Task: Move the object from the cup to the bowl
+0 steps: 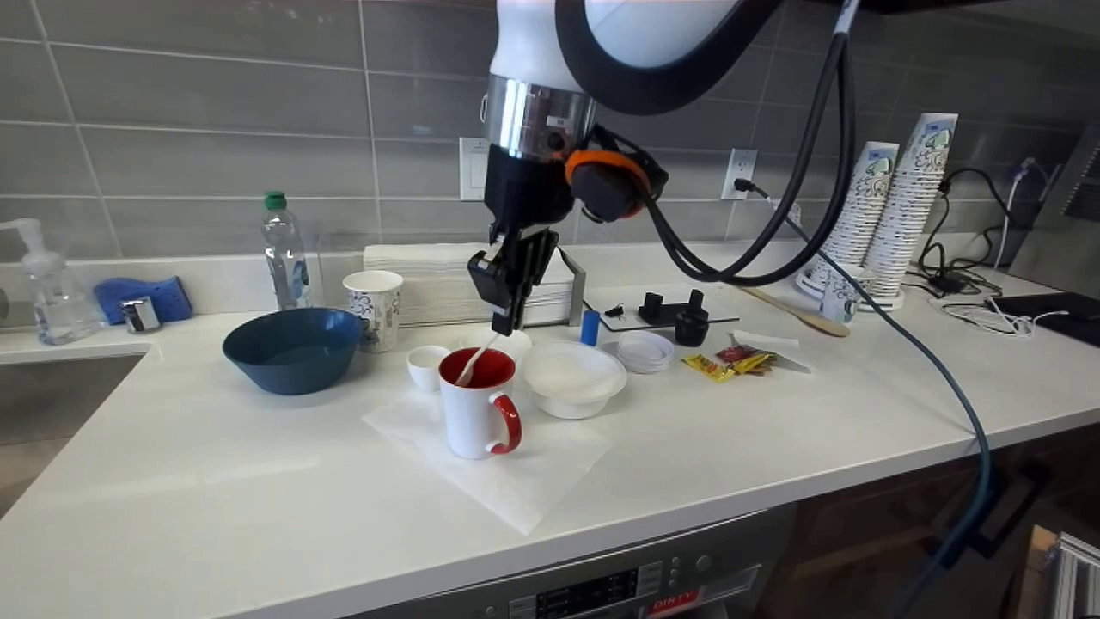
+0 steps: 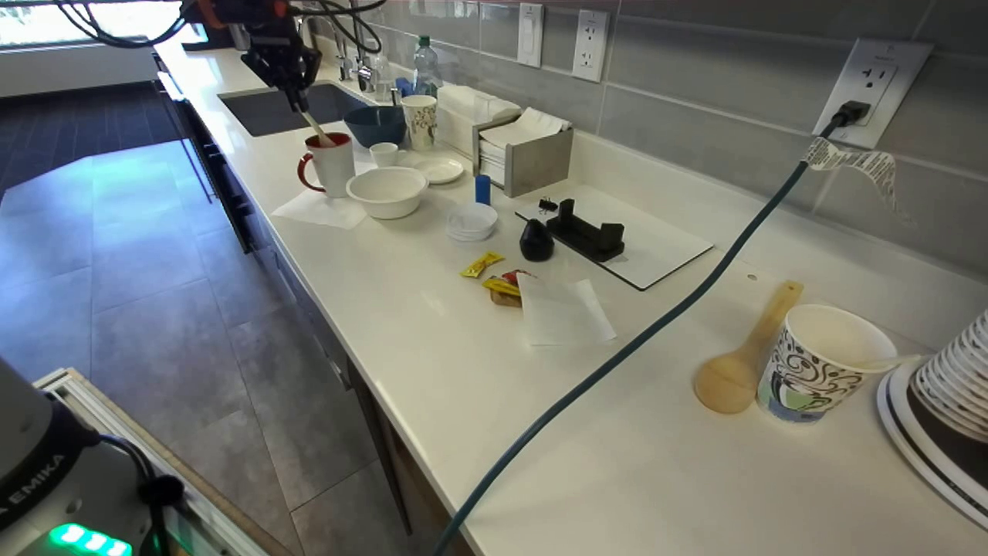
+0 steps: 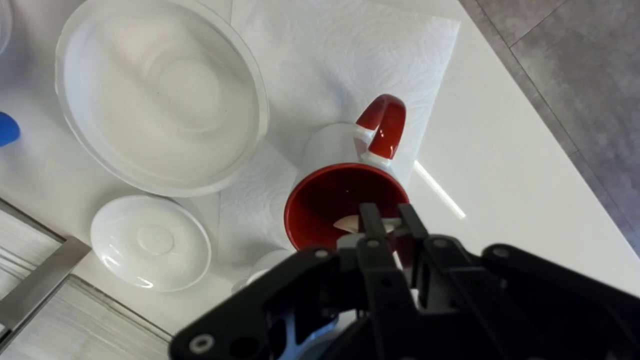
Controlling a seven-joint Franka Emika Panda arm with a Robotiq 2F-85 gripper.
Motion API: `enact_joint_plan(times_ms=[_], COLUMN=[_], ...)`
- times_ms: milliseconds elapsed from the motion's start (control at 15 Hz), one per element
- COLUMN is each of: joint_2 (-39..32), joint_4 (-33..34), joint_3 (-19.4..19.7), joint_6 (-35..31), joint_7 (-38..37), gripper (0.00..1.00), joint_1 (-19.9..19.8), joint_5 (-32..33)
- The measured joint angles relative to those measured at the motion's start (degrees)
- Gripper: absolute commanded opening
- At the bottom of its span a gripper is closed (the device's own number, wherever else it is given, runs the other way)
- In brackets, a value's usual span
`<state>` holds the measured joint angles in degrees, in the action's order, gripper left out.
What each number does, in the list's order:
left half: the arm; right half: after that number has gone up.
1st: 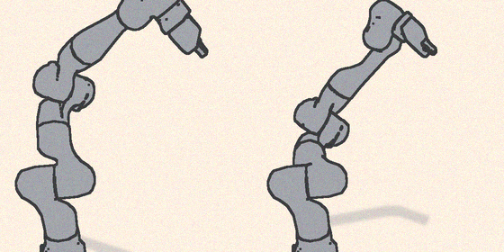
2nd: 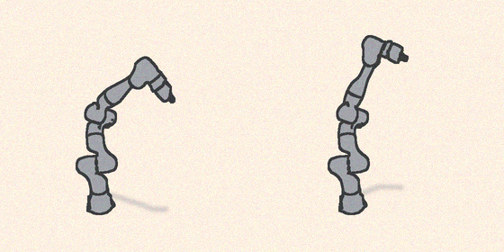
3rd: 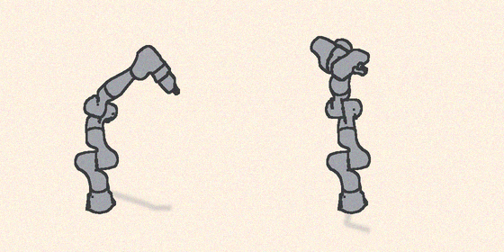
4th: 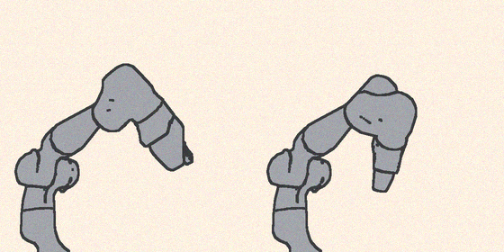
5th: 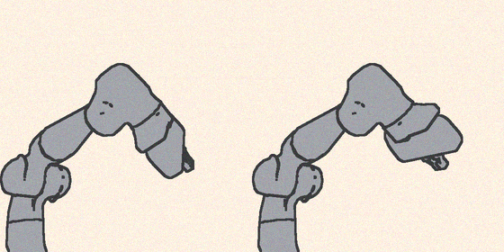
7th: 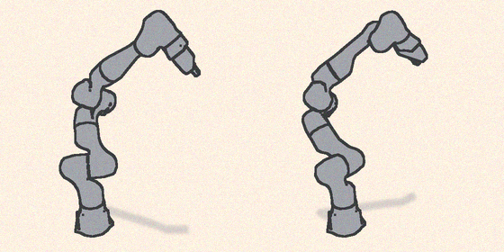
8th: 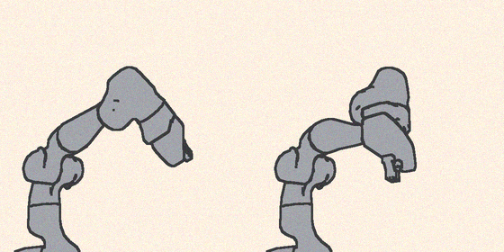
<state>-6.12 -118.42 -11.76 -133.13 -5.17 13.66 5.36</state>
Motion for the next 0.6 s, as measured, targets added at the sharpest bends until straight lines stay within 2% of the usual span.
enact_joint_plan(times_ms=[267, 600], joint_2=[5.5, 14.3], joint_4=[-1.9, -8.2], joint_3=[-0.2, 1.4], joint_6=[1.2, 1.0], joint_7=[1.5, 1.9], gripper=[0.03, 0.03], joint_1=[-0.1, -2.1], joint_5=[-1.3, -2.9])
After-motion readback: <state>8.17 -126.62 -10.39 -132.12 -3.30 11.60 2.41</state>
